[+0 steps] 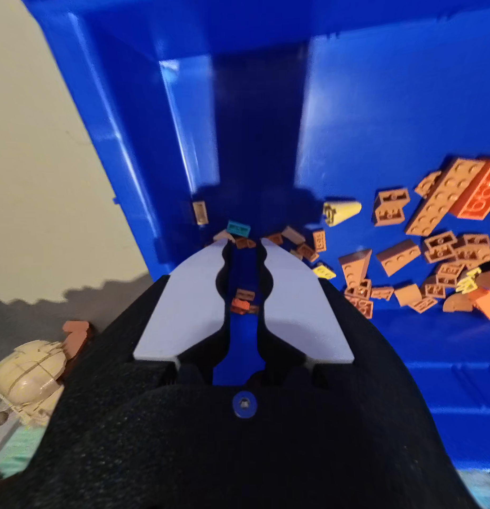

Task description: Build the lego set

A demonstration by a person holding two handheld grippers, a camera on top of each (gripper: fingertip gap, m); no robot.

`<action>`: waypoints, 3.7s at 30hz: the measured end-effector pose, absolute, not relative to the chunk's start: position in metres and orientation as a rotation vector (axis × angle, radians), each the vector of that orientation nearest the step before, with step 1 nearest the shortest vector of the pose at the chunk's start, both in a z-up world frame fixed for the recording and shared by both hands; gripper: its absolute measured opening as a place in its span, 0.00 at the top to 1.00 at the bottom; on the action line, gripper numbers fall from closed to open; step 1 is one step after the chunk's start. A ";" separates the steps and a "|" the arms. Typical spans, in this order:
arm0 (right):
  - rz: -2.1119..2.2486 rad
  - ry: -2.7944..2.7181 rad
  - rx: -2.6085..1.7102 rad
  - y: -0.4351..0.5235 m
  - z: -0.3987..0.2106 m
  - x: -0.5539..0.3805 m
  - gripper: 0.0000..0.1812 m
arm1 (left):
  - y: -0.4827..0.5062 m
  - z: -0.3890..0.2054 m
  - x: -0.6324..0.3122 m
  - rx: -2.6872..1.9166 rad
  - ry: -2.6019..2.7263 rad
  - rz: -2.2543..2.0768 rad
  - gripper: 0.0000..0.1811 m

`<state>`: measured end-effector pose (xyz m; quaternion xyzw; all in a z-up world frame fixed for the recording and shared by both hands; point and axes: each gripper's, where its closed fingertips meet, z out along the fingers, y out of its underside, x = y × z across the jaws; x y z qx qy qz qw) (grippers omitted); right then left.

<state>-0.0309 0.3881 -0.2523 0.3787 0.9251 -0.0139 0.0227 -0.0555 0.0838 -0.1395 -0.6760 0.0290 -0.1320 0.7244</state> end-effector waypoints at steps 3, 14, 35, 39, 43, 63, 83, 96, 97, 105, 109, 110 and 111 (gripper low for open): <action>-0.075 2.897 1.113 0.383 -0.254 -0.033 0.91 | 0.084 -0.141 -0.056 -1.496 0.062 -0.291 0.78; 0.020 3.018 0.975 0.389 -0.263 -0.041 0.92 | 0.084 -0.141 -0.059 -1.493 0.048 -0.294 0.78; -0.066 3.282 1.087 0.360 -0.195 -0.053 0.98 | 0.082 -0.135 -0.064 -1.475 0.020 -0.294 0.78; -0.311 3.485 1.044 0.278 -0.146 -0.046 0.98 | 0.081 -0.134 -0.065 -1.481 0.004 -0.314 0.78; -0.559 3.579 0.949 0.191 -0.150 -0.033 0.98 | 0.083 -0.135 -0.059 -1.503 0.025 -0.305 0.78; -0.775 3.398 1.098 0.130 -0.259 -0.019 0.95 | 0.084 -0.152 -0.077 -1.591 0.029 -0.206 0.78; -1.103 3.249 1.306 0.138 -0.229 -0.007 0.77 | 0.087 -0.186 -0.072 -1.771 0.175 -0.175 0.77; -1.322 3.340 1.277 0.153 -0.224 -0.022 0.86 | 0.086 -0.194 -0.034 -1.798 0.404 -0.164 0.78; -1.406 3.337 1.299 0.152 -0.217 -0.026 0.86 | 0.087 -0.194 -0.032 -1.793 0.411 -0.154 0.78; -2.259 2.858 1.574 0.159 -0.160 -0.041 0.83 | 0.095 -0.169 -0.034 -1.649 0.334 -0.079 0.82; -2.894 2.234 1.419 0.156 -0.108 -0.030 0.72 | 0.095 -0.159 -0.026 -1.606 0.318 -0.147 0.82; -3.022 2.111 1.348 0.155 -0.096 -0.025 0.67 | 0.096 -0.157 -0.023 -1.596 0.310 -0.176 0.82; -3.138 1.986 1.264 0.154 -0.084 -0.019 0.62 | 0.096 -0.155 -0.020 -1.585 0.298 -0.206 0.82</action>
